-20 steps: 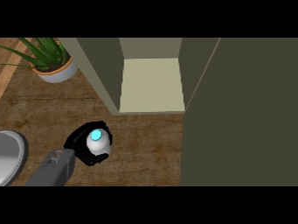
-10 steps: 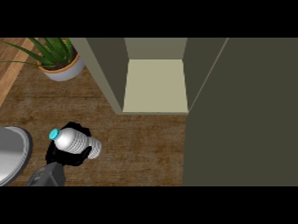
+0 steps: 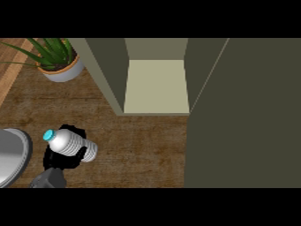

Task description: Pick up the bottled water, place it into the cabinet and close the cabinet

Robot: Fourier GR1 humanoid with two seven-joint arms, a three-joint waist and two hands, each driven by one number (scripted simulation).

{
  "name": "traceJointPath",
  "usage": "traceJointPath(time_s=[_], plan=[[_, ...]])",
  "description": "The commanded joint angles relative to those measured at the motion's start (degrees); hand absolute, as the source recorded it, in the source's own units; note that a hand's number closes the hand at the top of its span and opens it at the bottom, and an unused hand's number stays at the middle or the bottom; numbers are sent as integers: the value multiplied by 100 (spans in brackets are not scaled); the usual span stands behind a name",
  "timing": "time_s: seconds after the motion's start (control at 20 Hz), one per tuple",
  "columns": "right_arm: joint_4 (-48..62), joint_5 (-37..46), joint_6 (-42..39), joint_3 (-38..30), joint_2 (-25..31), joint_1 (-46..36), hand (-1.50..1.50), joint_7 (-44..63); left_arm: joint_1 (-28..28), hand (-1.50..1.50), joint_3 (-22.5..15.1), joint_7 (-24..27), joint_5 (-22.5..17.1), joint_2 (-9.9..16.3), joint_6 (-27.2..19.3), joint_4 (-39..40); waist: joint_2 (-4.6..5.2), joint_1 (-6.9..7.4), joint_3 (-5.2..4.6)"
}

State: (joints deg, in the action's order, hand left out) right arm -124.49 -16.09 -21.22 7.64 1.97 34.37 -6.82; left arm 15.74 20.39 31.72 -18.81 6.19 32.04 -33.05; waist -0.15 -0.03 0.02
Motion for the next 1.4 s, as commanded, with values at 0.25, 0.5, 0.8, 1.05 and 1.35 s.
traceJointPath(time_s=[0.25, 0.5, 0.8, 1.05, 1.35], plan=[[-139, 374, 47, 391, -102, 186, -150, -9, -1063, 150, -584, -1155, -394, -551, -419, -2366, -10, 28, 3], [159, 227, 46, 276, -174, 23, -150, -176, -973, 150, -911, -2049, -724, -438, -973, -3556, -9, 28, 5], [442, 144, -11, 256, -73, -195, -150, -146, -991, 150, -2225, -1871, -765, -617, -2278, -4277, 4, -15, 0], [318, 233, 144, 437, -150, -193, -150, -160, -597, 150, -2596, -2399, -680, -619, -3291, -4944, 4, -14, 0], [193, 388, 66, 578, -23, 229, -150, -441, 616, 150, -3447, -2063, -854, -619, -4536, -3966, 14, -103, -3]])
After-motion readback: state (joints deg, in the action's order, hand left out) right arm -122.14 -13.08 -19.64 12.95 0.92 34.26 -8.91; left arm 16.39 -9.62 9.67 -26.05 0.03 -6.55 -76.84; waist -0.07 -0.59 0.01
